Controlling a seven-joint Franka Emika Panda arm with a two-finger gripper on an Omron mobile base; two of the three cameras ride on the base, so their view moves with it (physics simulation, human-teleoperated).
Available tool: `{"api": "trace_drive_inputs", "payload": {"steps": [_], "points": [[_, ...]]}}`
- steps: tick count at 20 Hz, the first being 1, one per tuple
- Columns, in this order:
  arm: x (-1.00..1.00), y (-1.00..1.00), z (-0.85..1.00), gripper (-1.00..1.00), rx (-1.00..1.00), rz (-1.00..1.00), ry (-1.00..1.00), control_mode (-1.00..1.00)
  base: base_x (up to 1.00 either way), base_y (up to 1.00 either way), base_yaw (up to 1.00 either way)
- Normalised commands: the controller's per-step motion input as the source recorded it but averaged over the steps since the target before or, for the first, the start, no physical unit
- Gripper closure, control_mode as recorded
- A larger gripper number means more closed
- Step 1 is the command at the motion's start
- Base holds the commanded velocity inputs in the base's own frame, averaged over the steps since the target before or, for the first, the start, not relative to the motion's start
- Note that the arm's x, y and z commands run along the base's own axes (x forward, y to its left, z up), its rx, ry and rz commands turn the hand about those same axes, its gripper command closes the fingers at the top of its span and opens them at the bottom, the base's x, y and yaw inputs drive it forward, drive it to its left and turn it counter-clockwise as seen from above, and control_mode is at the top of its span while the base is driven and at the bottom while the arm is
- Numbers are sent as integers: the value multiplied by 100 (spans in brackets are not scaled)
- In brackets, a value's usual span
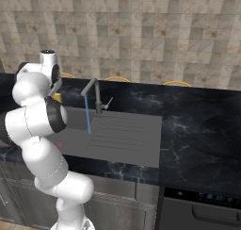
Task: Soak the sponge with water for a few seconds and then drop it inside the sink.
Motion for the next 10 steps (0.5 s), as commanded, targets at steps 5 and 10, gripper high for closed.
{"api": "trace_drive_inputs", "payload": {"steps": [5,10], "points": [[0,9,-48,100,-4,0,0,-100,0,0,0],[0,0,-54,100,-3,0,-10,-100,0,0,0]]}}
